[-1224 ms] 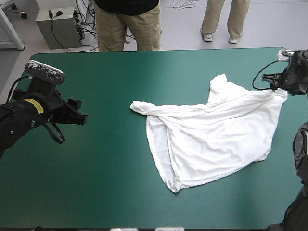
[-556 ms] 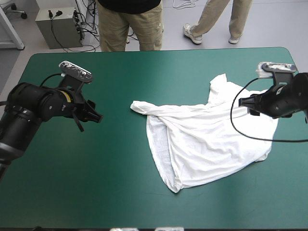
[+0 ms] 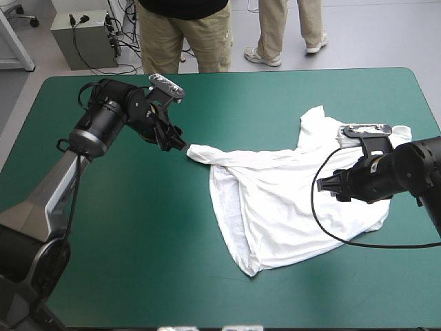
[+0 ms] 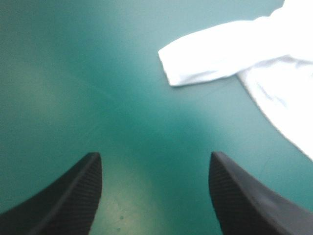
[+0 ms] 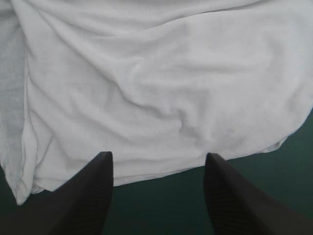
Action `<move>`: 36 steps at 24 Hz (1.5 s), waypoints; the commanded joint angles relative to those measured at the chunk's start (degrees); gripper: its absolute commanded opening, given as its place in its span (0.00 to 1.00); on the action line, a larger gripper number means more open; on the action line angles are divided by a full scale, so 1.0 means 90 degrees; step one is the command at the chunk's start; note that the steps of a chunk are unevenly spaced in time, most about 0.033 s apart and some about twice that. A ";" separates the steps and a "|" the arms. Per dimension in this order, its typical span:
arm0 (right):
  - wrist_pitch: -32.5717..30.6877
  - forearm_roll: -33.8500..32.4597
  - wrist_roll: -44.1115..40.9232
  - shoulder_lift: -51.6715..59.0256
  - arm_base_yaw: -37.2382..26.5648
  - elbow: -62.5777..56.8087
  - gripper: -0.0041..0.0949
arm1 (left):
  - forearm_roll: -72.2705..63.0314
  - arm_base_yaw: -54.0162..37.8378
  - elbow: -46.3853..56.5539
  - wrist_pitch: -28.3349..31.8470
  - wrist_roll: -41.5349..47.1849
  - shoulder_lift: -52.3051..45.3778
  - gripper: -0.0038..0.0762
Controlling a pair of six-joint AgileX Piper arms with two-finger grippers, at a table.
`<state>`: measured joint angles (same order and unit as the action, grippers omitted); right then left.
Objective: Fold the cloth
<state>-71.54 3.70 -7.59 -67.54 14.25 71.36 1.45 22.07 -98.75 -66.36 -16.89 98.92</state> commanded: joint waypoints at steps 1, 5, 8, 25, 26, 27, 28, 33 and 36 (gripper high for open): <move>0.0015 -0.0033 -0.0010 0.0150 0.0016 0.0139 0.56 | -0.0386 0.0013 -0.0886 -0.0033 -0.0116 0.0306 0.66; 0.0015 -0.0033 -0.0010 0.0150 0.0016 0.0139 0.56 | -0.0386 0.0013 -0.1578 -0.0050 -0.0102 0.1230 0.66; 0.0030 -0.0033 -0.0010 0.0150 0.0016 0.0139 0.56 | -0.0505 0.0013 -0.1644 0.0004 -0.0153 0.1627 0.66; 0.0007 0.0162 0.0395 0.0150 0.0016 0.0139 0.56 | -0.1145 0.0013 -0.1644 0.0081 -0.0634 0.2906 0.04; 0.0007 0.0363 0.0520 0.0150 0.0016 0.0139 0.56 | -0.1110 0.0013 -0.1644 0.0009 -0.0621 0.2904 0.04; 0.0007 0.0561 0.0601 0.0150 0.0064 0.0139 0.56 | -0.1069 0.0013 -0.1644 -0.0033 -0.0621 0.2904 0.04; 0.0007 0.0713 0.0670 0.0138 0.0175 0.0139 0.56 | -0.1069 0.0013 -0.1644 -0.0031 -0.0621 0.2904 0.04; 0.0007 0.0370 0.0467 -0.0037 0.1574 0.0124 0.56 | -0.1069 0.0013 -0.1644 -0.0050 -0.0583 0.2892 0.04; 0.0007 -0.0043 0.0013 -0.0249 0.2519 0.0124 0.56 | -0.1082 0.0013 -0.1644 -0.0062 -0.0583 0.2892 0.04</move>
<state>-71.42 5.91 -4.64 -69.18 30.77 71.36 -7.97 22.07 -112.66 -65.21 -22.61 127.26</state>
